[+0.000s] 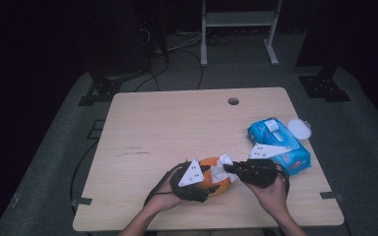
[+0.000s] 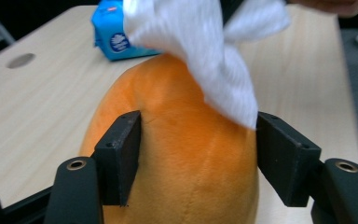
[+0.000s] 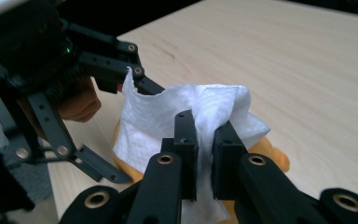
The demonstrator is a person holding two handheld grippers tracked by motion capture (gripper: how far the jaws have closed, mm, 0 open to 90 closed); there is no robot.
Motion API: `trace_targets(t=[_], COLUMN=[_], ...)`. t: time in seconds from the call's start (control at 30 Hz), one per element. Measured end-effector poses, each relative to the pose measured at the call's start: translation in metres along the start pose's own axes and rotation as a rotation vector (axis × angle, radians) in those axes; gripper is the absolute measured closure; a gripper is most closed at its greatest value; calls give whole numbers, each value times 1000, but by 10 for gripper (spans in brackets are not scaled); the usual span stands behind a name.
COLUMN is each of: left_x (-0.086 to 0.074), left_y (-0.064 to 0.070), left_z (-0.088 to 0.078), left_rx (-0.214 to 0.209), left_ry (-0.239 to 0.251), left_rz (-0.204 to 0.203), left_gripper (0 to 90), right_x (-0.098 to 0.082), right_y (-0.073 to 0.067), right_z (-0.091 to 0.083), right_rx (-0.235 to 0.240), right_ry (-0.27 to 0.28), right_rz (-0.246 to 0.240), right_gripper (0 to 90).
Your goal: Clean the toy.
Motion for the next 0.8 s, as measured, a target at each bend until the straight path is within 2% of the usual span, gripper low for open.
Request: trace_targets(t=[0.2,0.23,0.27,0.37,0.4,0.47,0.53,0.57,0.67,0.73,0.8], left_x=[-1,-1,1,8,10,15,16,16,17,17,15], left_y=[2,2,3,-1,-4,-8,-12,-14,-18,-20,-19], left_z=[-1,-1,-1,-5,-5,-5,-1,2,13,21,28], left_rx=[-92,-92,-133,-190,-191,-165,-158,-151,-161,-151,-164], left_ry=[7,7,9,34,41,47,58,52,29,-10,-56], left_rz=[-39,-39,-43,-61,-65,-58,-81,-79,-105,-85,-77], left_gripper=[339,339,339,329,307,266,202,189,189,189,181], right_x=[-9,-11,-14,-22,-26,-29,-34,-36,-40,-41,-41], right_y=[6,7,7,4,3,1,0,0,-1,-3,-4], right_z=[-3,-4,-6,-12,-14,-16,-19,-20,-22,-22,-22], right_rx=[72,74,77,92,95,96,105,108,119,123,124], right_ry=[-62,-74,-84,-100,-102,-116,-140,-147,-161,-172,-187], right_rz=[68,69,67,61,59,52,39,40,31,12,-7], right_gripper=[820,819,819,818,818,818,817,817,816,815,815])
Point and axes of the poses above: each handheld gripper's, and its own axes: z roughly forward along the jaws, x roughly out of its top, y roughly to its right, the point moved 1 cm from there along z, roughly forward along the jaws, and after that the axes turned 14 degrees about x, right-handed, at the moved point
